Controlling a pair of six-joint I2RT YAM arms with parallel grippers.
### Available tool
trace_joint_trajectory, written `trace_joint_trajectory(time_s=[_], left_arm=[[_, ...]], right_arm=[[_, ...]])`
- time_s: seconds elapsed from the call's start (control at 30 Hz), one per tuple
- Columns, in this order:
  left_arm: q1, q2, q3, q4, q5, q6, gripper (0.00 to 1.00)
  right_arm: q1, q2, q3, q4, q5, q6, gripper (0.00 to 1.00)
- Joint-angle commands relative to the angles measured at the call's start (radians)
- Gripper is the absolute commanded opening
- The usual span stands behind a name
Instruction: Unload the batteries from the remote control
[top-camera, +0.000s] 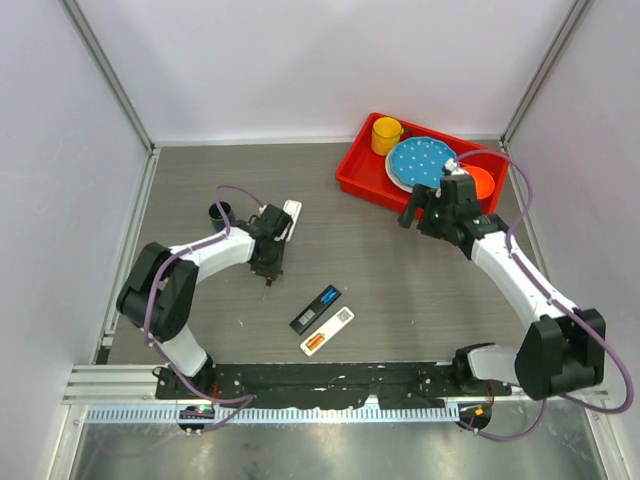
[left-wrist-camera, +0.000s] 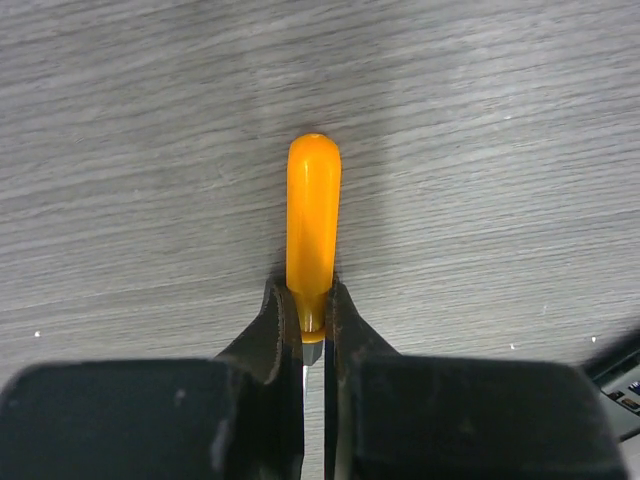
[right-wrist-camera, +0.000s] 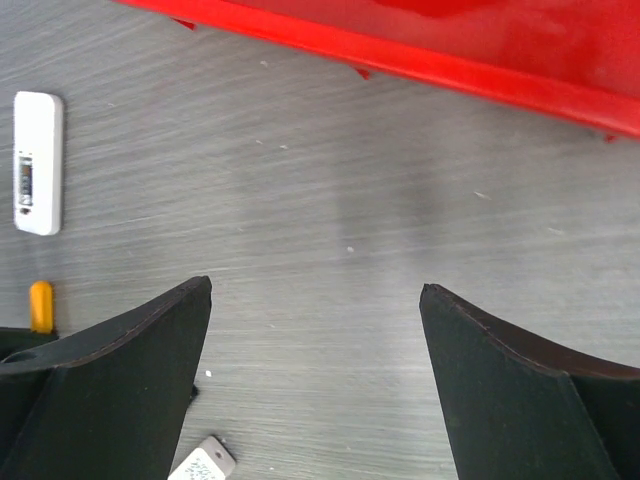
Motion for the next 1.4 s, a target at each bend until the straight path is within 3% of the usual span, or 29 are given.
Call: trace_joint_trajectory(time_s=[0.0,0.17,0.33,0.37,0.4,0.47,0.6,0.93,1.17,1.37], left_arm=[[0.0,-0.001,0.034,0.014,0.083,0.02,0.0],[-0.004,-0.18,0.038,0.094,0.259,0.024,0.0],[-0.003,-0.334,-0.01,0.192,0.43,0.021,0.0],[-0.003,-0.372,-0.037,0.239,0.453,0.007,0.0],[-0.005,-0.392,-0.053,0.267,0.511,-0.022,0.0],[-0.003,-0.429,-0.102,0.361,0.555,-0.063,0.0],[-0.003,-0.443,-0.149,0.493,0.67,-0.161,0.0],[-0.006,-0.349,-0.087,0.585,0.787,-0.208,0.0],[-0.029,-0.323,-0.076,0.634,0.829,-0.224,0.0],[-0.031,-0.32,-0.082,0.671,0.842,-0.246,0.0]], right_arm=[[0.063,0.074,0.165,0.013,0.012,-0.027,0.91],[0.12,0.118,0.159,0.121,-0.072,0.008,0.91],[0.121,0.07,0.04,0.36,-0.329,0.151,0.87],[0.121,0.056,0.034,0.376,-0.365,0.169,0.85],[0.12,0.046,0.014,0.417,-0.391,0.189,0.74],[0.121,0.021,-0.011,0.472,-0.469,0.264,0.67],[0.149,-0.056,-0.101,0.696,-0.534,0.392,0.68],[0.247,0.071,-0.043,0.712,-0.578,0.38,0.72],[0.272,0.134,-0.039,0.766,-0.627,0.38,0.63],[0.279,0.176,-0.054,0.864,-0.693,0.421,0.5]])
